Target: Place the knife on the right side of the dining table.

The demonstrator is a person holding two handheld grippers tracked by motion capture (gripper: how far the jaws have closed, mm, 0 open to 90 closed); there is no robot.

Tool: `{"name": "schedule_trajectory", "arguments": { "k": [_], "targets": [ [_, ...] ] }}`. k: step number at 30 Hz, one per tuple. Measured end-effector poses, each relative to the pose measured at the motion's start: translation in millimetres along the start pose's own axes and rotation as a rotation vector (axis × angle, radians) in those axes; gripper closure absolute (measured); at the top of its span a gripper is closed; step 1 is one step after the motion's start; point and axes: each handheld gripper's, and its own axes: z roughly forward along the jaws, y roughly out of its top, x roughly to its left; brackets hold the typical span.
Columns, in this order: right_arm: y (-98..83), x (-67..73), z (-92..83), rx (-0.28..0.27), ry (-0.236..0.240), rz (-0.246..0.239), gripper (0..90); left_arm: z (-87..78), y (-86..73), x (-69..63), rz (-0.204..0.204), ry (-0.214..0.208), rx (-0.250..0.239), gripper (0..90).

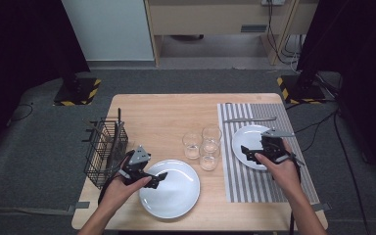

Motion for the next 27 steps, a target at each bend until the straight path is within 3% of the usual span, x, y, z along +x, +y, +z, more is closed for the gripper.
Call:
{"name": "schedule_trajectory", "arguments": {
  "k": [12,27],
  "targets": [
    [-14.3,8.3,-6.0,0.006,0.01,0.004,5.0,-6.8,2.0,8.6,-0.024,-0.004,-0.006,3.7],
    [-27.7,15.1,-10.7,0.008,0.005,-0.006,5.0,-19.6,9.5,16.6,-0.032,0.027,-0.019,4.0]
  ]
}}
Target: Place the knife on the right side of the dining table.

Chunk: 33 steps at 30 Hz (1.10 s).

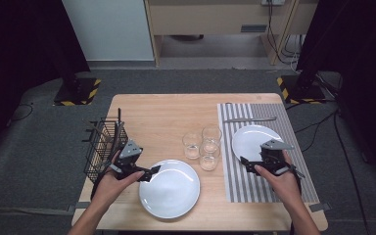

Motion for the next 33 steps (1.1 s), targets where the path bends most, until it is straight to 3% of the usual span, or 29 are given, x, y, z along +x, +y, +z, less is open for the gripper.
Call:
{"name": "schedule_trajectory", "arguments": {
  "k": [14,33],
  "targets": [
    [-15.2,10.2,-9.2,-0.011,0.009,-0.012,5.1,-13.6,3.5,7.9,-0.003,0.009,-0.013,4.4],
    [-18.5,17.9,-13.7,-0.022,0.017,-0.025,5.2,-36.3,19.7,-1.5,0.016,-0.028,-0.06,4.5]
  ]
}}
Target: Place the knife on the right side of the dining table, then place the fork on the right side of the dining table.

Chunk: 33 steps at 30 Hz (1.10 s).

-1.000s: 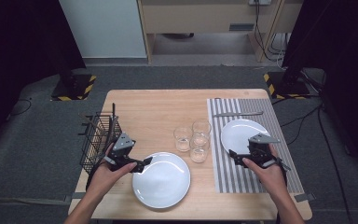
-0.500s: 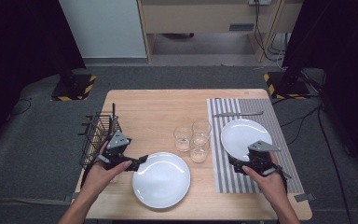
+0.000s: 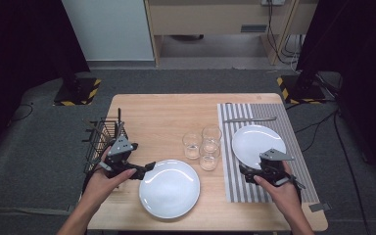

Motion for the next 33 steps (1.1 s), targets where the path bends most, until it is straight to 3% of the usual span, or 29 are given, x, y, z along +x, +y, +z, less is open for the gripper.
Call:
{"name": "schedule_trajectory", "arguments": {
  "k": [19,33],
  "targets": [
    [-2.3,-0.7,1.9,-0.001,-0.001,0.015,5.2,-30.8,3.7,2.0,-0.018,0.028,-0.029,4.5],
    [-0.8,-2.6,-0.3,0.0,-0.014,0.013,5.2,-61.4,-8.3,10.0,-0.033,0.072,-0.038,4.5]
  ]
}}
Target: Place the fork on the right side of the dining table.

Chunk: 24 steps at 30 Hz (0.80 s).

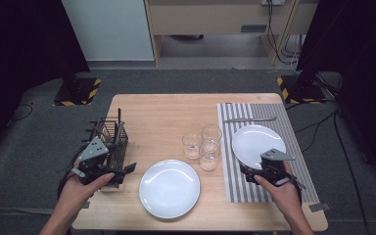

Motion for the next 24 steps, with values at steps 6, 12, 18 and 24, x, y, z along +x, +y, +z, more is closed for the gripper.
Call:
{"name": "schedule_trajectory", "arguments": {
  "k": [6,12,18,24],
  "targets": [
    [1.2,0.6,-0.9,-0.001,0.0,-0.002,5.2,-9.5,-3.7,6.3,-0.016,0.021,-0.008,4.4],
    [2.0,2.8,-0.4,-0.003,0.001,-0.002,5.2,-20.5,-7.8,13.3,-0.025,0.05,-0.009,4.7],
    [4.6,3.8,-1.5,-0.004,-0.004,-0.003,5.4,-29.7,-13.5,23.1,-0.035,0.086,-0.004,6.3],
    [6.4,3.6,-3.3,-0.009,-0.005,-0.008,5.4,-33.1,-17.8,37.2,-0.05,0.131,-0.001,9.8]
  ]
}}
